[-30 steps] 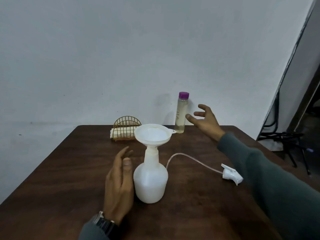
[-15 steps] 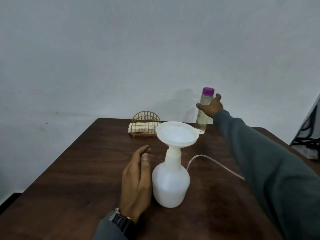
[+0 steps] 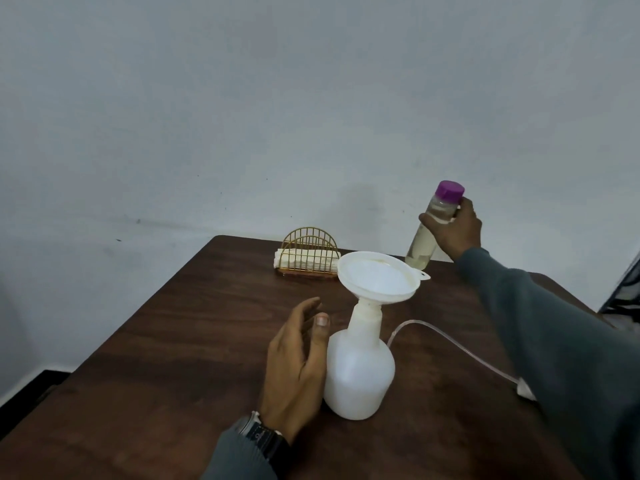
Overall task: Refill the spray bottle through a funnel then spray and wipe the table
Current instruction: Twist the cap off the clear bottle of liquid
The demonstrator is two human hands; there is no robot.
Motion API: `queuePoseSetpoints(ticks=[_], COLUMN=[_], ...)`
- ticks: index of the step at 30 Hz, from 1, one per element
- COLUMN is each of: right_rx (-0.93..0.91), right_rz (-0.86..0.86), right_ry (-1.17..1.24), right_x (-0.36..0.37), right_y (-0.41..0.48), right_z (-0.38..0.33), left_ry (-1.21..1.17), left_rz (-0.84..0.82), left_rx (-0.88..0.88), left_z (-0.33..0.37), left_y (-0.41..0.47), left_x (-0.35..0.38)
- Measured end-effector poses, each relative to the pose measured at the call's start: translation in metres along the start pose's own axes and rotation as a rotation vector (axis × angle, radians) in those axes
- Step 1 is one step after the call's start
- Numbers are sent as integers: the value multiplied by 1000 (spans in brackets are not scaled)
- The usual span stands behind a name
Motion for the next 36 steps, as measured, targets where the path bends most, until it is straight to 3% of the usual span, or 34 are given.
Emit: queuePoseSetpoints(ticks=[8,14,18,22,25,27,32,36], right_rx=[-180,-263,-322,-365,-397,-402,-393,-343], right_rz=[85,-12,-110,-211,-257,-312,-426,-519], right_ry=[175,223,180,131,136,168,265,378], right_x=[-117,-186,-199,-197,-191,-184,-156,-140], right_y=[-72,-162,-222,-274,-305,-320,-348,-359], right_z=[-66,-105,-112,-114,-117,-121,-129,-129], left_ry=[48,41,-62,-171,-237,-265,-217,-125], left_rz=[19,122,278,283,169,-19,-704,-828], left_rx=[-33,15,102,316,495,541,223,176], left_z=[1,19,54,129,195,232,259,250], left_y=[-2,1,-2,-8,-29,-44,-76,-78], left_x=[-3,-25,-51,-59,-52,-36,32,41])
Point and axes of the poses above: each hand's wrist, its own y-axis towards the middle knuckle, its own x-axis out of the palm, z = x × y, the point moved 9 cm from there along y, towards the middle knuckle, and after that the axes turned 15 degrees about -y, right-handed, at the moved point
